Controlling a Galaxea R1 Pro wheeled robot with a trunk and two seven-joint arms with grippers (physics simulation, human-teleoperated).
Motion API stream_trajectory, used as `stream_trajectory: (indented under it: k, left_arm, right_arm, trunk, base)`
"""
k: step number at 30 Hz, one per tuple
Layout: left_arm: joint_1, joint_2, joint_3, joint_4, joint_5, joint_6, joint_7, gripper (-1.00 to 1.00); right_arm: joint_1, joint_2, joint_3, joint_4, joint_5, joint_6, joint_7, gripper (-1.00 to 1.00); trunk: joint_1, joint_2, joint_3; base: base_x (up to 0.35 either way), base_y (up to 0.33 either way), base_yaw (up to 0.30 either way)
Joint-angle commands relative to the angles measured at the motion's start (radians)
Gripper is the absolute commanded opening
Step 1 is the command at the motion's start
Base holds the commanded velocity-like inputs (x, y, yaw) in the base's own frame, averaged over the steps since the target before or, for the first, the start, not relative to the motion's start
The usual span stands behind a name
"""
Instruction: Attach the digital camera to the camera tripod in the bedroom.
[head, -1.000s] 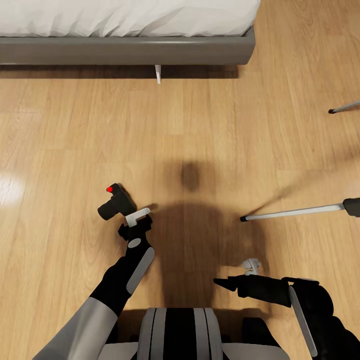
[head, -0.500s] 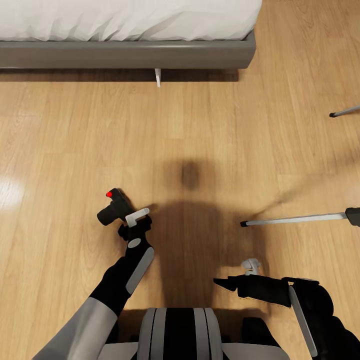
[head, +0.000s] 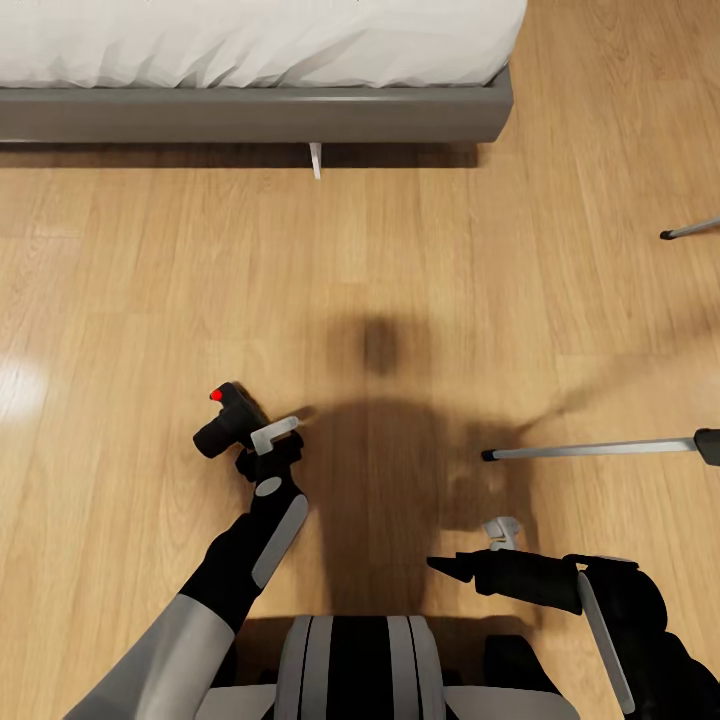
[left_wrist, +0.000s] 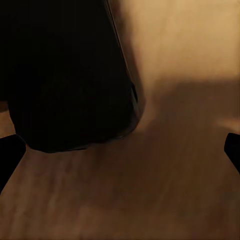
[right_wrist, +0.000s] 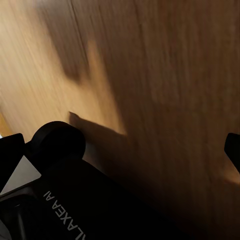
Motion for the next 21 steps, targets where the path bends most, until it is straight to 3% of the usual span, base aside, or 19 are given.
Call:
stream_trajectory:
  k: [1,7,13,16,21]
  left_arm:
    - [0.0,0.0,-0.002,-0.001,0.002,0.006,0.006,1.0]
    - [0.0,0.0,-0.001,0.001,0.002,0.006,0.008,1.0]
    - [0.001,0.001,0.002,0.0,0.036,0.039,0.042,1.0]
    - [0.0,0.001,0.003,0.005,0.047,0.028,0.034,1.0]
    - [0.001,0.001,0.004,0.025,0.065,0.021,0.015,1.0]
  right_arm:
    - [0.0,0.0,-0.001,0.0,0.0,0.007,0.004,1.0]
    - [0.0,0.0,-0.001,0.0,0.0,0.007,0.004,1.0]
    - [-0.006,-0.004,-0.035,0.001,-0.003,0.005,0.033,1.0]
    - [-0.006,0.0,-0.049,0.001,-0.002,0.005,0.016,1.0]
    - [-0.006,-0.002,-0.021,0.001,-0.001,0.007,0.002,1.0]
  trunk:
    - [0.0,0.0,0.0]
    - [0.0,0.0,0.0]
    - [0.0,0.0,0.0]
    - [0.0,0.0,0.0]
    - [0.0,0.0,0.0]
  base:
    - [0.003,0.0,0.0]
    - [0.001,0.0,0.0]
    - [0.0,0.0,0.0]
    - [0.0,0.0,0.0]
    - [0.0,0.0,0.0]
